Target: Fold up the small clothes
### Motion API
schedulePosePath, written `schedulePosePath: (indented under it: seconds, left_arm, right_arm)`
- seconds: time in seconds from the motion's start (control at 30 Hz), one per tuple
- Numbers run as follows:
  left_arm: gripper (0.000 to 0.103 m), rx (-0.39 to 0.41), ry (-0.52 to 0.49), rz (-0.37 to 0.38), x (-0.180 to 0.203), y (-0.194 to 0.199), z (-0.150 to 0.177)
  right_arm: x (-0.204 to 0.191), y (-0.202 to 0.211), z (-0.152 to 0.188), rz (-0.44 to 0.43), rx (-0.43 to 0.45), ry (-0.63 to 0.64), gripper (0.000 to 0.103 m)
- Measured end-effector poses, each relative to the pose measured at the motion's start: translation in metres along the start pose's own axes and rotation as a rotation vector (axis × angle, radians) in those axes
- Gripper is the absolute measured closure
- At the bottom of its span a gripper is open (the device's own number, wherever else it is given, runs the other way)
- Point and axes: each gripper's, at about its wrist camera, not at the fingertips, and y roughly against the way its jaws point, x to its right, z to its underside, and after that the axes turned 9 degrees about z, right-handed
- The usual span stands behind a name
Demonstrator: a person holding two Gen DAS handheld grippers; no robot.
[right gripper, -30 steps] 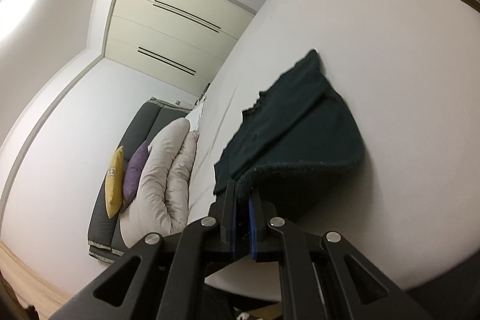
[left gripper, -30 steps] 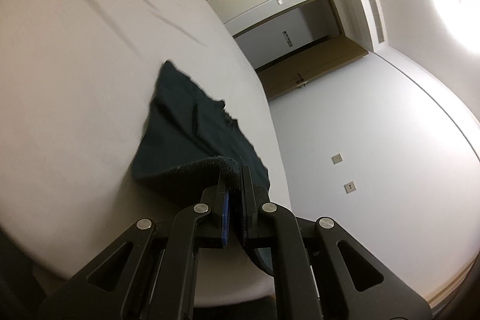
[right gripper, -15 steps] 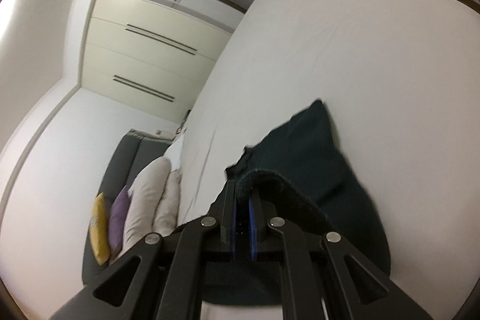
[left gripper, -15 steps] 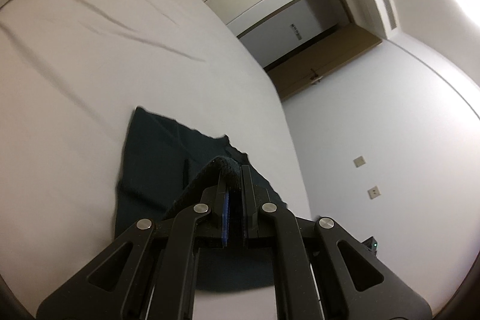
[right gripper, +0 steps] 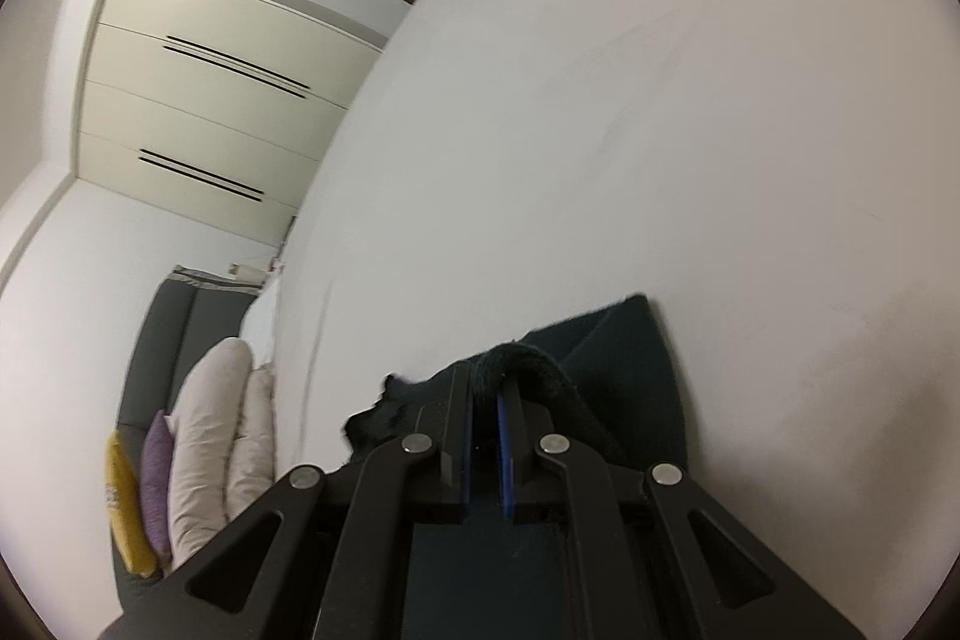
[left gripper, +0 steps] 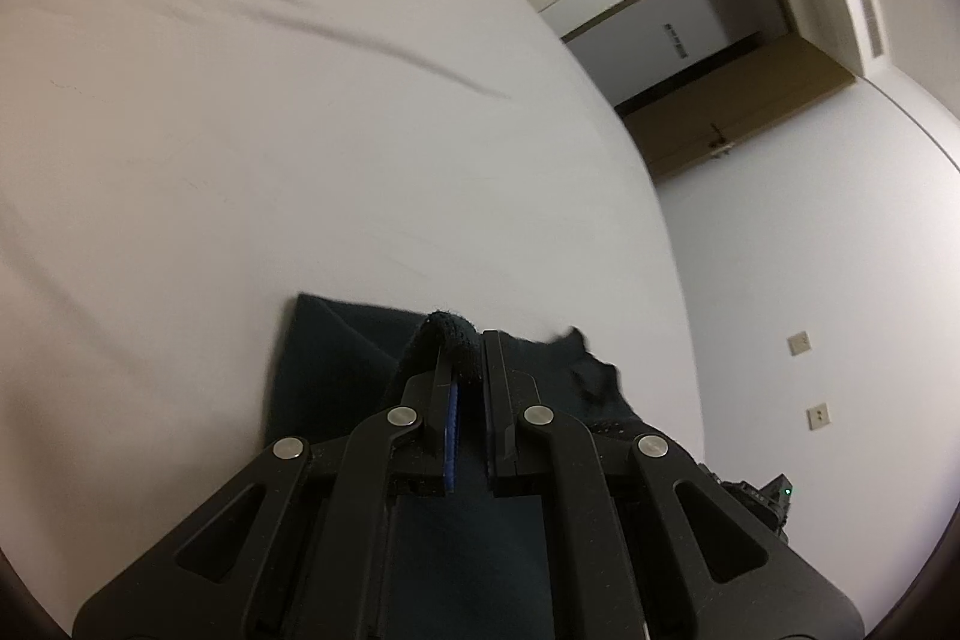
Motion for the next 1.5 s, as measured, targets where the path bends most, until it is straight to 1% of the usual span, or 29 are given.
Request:
schedulePosePath:
  seconds: [0.1,0.17,0.23,0.27,0.3,0.33,0.37,0.4,0.43,0.47,0.5,0.6,0.67,0.7,0.8,0.87,0.93,0.97,1.03,1.1,1.17,1.23,1.3,1.33,1.37,1.4,1.43,1.47,1.5]
  left_arm:
    - [0.098,-0.017,0.032,-0.02,-0.015,-0.027,-0.008]
    - [0.097,-0.054,0.018,-0.057,-0.018,-0.047,-0.011]
    - [0.096,-0.09,0.002,-0.065,-0.02,-0.061,-0.011]
    - [0.095,-0.095,0.003,-0.061,-0.022,-0.064,-0.013]
    - [0.093,-0.092,0.009,-0.044,-0.023,-0.063,-0.015]
    - [0.087,-0.086,0.014,-0.037,-0.023,-0.062,-0.016]
    - [0.075,-0.075,0.014,-0.034,-0.022,-0.059,-0.016]
    - [0.065,-0.058,0.008,-0.031,-0.021,-0.053,-0.02]
    - [0.037,-0.044,0.006,-0.034,-0.02,-0.047,-0.021]
    - [0.022,-0.015,0.003,-0.038,-0.018,-0.037,-0.023]
    - [0.021,0.017,-0.004,-0.045,-0.016,-0.027,-0.026]
    - [0.021,0.073,-0.027,-0.041,-0.012,0.003,-0.033]
    - [0.021,0.108,-0.047,-0.035,-0.011,0.023,-0.027]
    - [0.021,0.11,-0.062,-0.049,-0.009,0.029,-0.021]
    - [0.021,0.08,-0.143,-0.095,-0.003,0.043,0.007]
    - [0.021,0.078,-0.174,-0.109,-0.004,0.05,0.029]
    - [0.021,0.065,-0.186,-0.145,-0.007,0.051,0.046]
    - [0.021,0.057,-0.191,-0.15,-0.008,0.05,0.052]
    - [0.021,0.03,-0.204,-0.148,-0.013,0.048,0.063]
    - [0.021,0.016,-0.213,-0.155,-0.012,0.041,0.067]
    - [0.021,0.002,-0.246,-0.152,-0.011,0.039,0.072]
    - [0.021,-0.03,-0.279,-0.168,-0.01,0.039,0.081]
    - [0.03,-0.062,-0.291,-0.158,-0.011,0.036,0.089]
    - [0.038,-0.079,-0.299,-0.163,-0.012,0.036,0.093]
    - [0.048,-0.099,-0.306,-0.174,-0.012,0.034,0.098]
    - [0.055,-0.118,-0.312,-0.182,-0.014,0.033,0.103]
    - [0.068,-0.141,-0.314,-0.189,-0.015,0.032,0.108]
    - [0.07,-0.15,-0.323,-0.207,-0.016,0.031,0.113]
    - [0.07,-0.148,-0.339,-0.222,-0.017,0.033,0.117]
  right_arm:
    - [0.007,-0.018,-0.007,0.038,0.001,-0.015,0.095]
    - [0.014,-0.028,-0.008,0.06,-0.01,-0.03,0.093]
    - [0.02,-0.031,-0.01,0.048,-0.02,-0.061,0.08]
    - [0.023,-0.03,-0.011,0.016,-0.018,-0.086,0.063]
    - [0.025,-0.026,-0.013,-0.011,-0.001,-0.102,0.049]
    - [0.026,-0.019,-0.014,-0.028,0.034,-0.113,0.042]
    - [0.026,-0.007,-0.016,-0.006,0.093,-0.12,0.028]
    - [0.025,0.0,-0.017,0.007,0.124,-0.124,0.025]
    - [0.026,0.008,-0.017,0.013,0.151,-0.132,0.025]
    - [0.026,0.015,-0.017,0.001,0.158,-0.13,0.025]
    - [0.024,0.018,-0.015,-0.005,0.155,-0.116,0.025]
    - [0.006,0.03,-0.005,0.026,0.157,-0.005,0.026]
    - [-0.004,0.036,0.009,0.052,0.154,0.07,0.026]
    - [-0.006,0.038,0.015,0.068,0.15,0.098,0.027]
    - [-0.012,0.042,0.037,0.116,0.143,0.199,0.027]
    - [-0.013,0.043,0.056,0.159,0.134,0.271,0.027]
    - [-0.013,0.041,0.07,0.206,0.122,0.321,0.028]
    - [-0.011,0.042,0.077,0.242,0.125,0.339,0.028]
    - [-0.005,0.045,0.08,0.278,0.153,0.339,0.028]
    - [0.014,0.054,0.082,0.274,0.17,0.312,0.028]
    - [0.02,0.06,0.083,0.262,0.183,0.288,0.028]
    - [0.02,0.065,0.085,0.256,0.185,0.291,0.028]
    - [0.02,0.066,0.09,0.237,0.173,0.306,0.028]
    - [0.019,0.067,0.093,0.231,0.171,0.315,0.028]
    - [0.018,0.069,0.097,0.225,0.171,0.327,0.029]
    - [0.017,0.07,0.101,0.217,0.169,0.335,0.03]
    - [0.016,0.071,0.105,0.204,0.164,0.344,0.031]
    - [0.017,0.073,0.11,0.181,0.153,0.357,0.032]
    - [0.015,0.074,0.115,0.167,0.148,0.371,0.033]
